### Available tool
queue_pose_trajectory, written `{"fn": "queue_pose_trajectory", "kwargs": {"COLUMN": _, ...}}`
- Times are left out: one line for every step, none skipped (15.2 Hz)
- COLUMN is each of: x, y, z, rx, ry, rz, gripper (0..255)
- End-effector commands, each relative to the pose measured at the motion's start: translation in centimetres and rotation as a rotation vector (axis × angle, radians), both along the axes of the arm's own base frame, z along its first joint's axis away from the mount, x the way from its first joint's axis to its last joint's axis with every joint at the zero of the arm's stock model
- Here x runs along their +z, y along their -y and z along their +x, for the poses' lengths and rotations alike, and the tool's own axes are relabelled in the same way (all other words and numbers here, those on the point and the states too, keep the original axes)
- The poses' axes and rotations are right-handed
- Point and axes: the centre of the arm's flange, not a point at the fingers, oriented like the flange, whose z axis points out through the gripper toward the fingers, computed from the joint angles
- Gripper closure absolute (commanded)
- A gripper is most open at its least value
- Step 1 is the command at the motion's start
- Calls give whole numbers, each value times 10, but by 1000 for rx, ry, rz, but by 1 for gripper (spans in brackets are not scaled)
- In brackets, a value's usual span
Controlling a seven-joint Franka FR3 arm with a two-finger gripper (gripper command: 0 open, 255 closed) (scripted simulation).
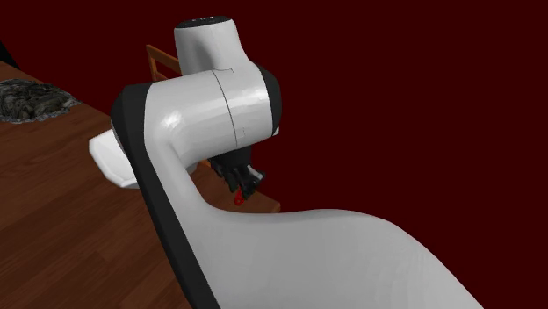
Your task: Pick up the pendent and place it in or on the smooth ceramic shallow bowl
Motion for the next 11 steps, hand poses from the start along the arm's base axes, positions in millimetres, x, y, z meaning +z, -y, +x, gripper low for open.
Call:
{"fn": "queue_pose_trajectory", "kwargs": {"x": 0, "y": 0, "z": 0, "rx": 0, "ry": 0, "rz": 0, "gripper": 255}}
{"fn": "queue_pose_trajectory", "kwargs": {"x": 0, "y": 0, "z": 0, "rx": 0, "ry": 0, "rz": 0, "gripper": 255}}
{"fn": "queue_pose_trajectory", "kwargs": {"x": 0, "y": 0, "z": 0, "rx": 0, "ry": 0, "rz": 0, "gripper": 255}}
{"fn": "queue_pose_trajectory", "kwargs": {"x": 0, "y": 0, "z": 0, "rx": 0, "ry": 0, "rz": 0, "gripper": 255}}
{"fn": "queue_pose_trajectory", "kwargs": {"x": 0, "y": 0, "z": 0, "rx": 0, "ry": 0, "rz": 0, "gripper": 255}}
{"fn": "queue_pose_trajectory", "kwargs": {"x": 0, "y": 0, "z": 0, "rx": 0, "ry": 0, "rz": 0, "gripper": 255}}
{"fn": "queue_pose_trajectory", "kwargs": {"x": 0, "y": 0, "z": 0, "rx": 0, "ry": 0, "rz": 0, "gripper": 255}}
{"fn": "queue_pose_trajectory", "kwargs": {"x": 0, "y": 0, "z": 0, "rx": 0, "ry": 0, "rz": 0, "gripper": 255}}
{"fn": "queue_pose_trajectory", "kwargs": {"x": 5, "y": 0, "z": 0, "rx": 0, "ry": 0, "rz": 0, "gripper": 255}}
{"fn": "queue_pose_trajectory", "kwargs": {"x": 11, "y": 0, "z": 0, "rx": 0, "ry": 0, "rz": 0, "gripper": 255}}
{"fn": "queue_pose_trajectory", "kwargs": {"x": 16, "y": 0, "z": 0, "rx": 0, "ry": 0, "rz": 0, "gripper": 255}}
